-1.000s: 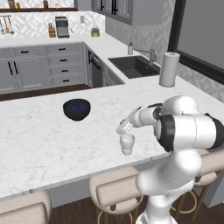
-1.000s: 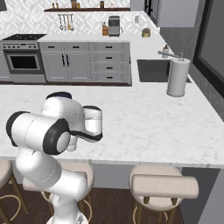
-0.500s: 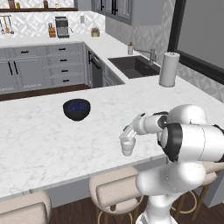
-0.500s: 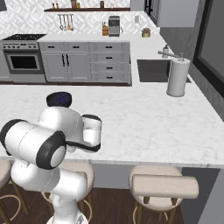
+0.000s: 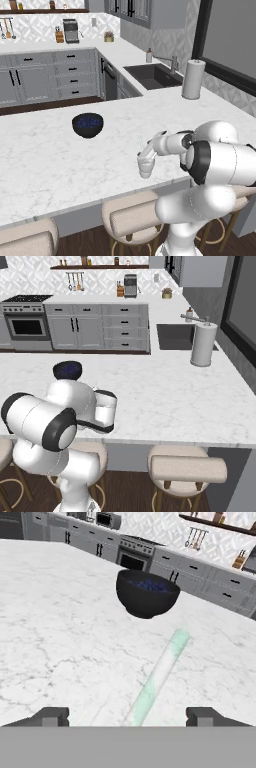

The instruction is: Take a straw from the drawer in front and place it inside the glass cup on the dining counter.

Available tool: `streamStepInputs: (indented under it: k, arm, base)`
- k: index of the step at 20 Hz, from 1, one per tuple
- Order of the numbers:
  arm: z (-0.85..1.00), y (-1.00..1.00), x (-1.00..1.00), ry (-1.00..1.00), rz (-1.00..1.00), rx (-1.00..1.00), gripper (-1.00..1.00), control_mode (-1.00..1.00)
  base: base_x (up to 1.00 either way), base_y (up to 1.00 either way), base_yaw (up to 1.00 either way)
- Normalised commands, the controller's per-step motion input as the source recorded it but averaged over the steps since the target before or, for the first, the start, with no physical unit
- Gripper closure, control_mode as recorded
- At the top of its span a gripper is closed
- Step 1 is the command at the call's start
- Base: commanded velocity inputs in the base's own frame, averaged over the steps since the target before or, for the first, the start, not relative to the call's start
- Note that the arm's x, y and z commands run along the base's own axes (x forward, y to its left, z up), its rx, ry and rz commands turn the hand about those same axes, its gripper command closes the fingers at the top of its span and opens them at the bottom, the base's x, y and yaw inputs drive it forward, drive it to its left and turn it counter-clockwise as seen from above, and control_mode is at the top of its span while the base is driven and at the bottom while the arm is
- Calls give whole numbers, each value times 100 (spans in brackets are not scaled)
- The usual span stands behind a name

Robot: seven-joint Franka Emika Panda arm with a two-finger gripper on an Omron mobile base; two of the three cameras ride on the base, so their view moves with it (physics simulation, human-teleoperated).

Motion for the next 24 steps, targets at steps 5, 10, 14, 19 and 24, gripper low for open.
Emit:
streamStepInputs:
  k: [5,10,14,19,24]
  arm:
    - [73,-8,-27,-2,3,5,-100,-100]
    - [100,-4,-30,-6,0,3,-100,-100]
    - [100,-13,-37,-7,0,2,-100,-100]
    - [100,-6,-42,-10,0,1,-100,-100]
    - [100,0,-74,-23,4,0,-100,-100]
  base:
    - [0,0,0]
    - [0,0,0]
    - [0,0,0]
    - [0,0,0]
    - [0,0,0]
